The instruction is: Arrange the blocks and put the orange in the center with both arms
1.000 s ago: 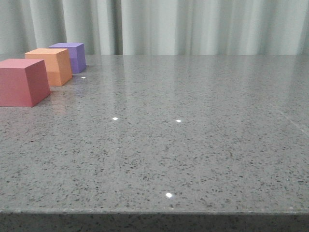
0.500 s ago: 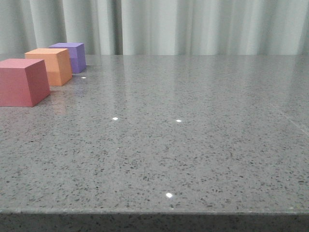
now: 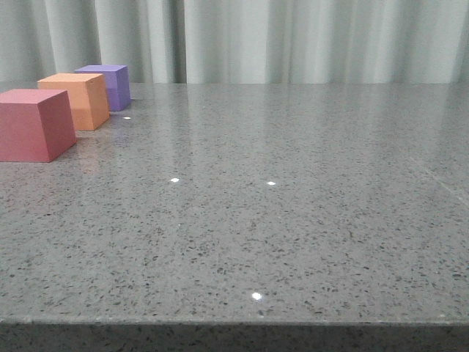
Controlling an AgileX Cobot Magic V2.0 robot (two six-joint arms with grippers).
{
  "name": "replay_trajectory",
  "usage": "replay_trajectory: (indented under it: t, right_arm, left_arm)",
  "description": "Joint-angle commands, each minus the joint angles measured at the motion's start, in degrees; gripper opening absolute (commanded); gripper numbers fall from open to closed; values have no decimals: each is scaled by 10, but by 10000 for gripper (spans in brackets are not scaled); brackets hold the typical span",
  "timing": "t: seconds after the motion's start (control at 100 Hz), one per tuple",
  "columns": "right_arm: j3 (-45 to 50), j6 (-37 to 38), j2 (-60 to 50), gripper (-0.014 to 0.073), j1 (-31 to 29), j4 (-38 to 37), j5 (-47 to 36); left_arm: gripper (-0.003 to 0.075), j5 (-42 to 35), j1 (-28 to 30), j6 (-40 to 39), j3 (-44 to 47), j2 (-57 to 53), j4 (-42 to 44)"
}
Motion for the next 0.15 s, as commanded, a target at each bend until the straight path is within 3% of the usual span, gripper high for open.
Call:
replay_trajectory:
  t: [0.0, 0.14]
  right_arm:
    - [-10, -4, -11, -66, -4, -2, -51]
    - [-10, -4, -11, -66, -4, -2, -51]
  left_arm:
    - [-19, -45, 0, -1, 26, -18, 0]
    - [-19, -45, 0, -1, 26, -18, 0]
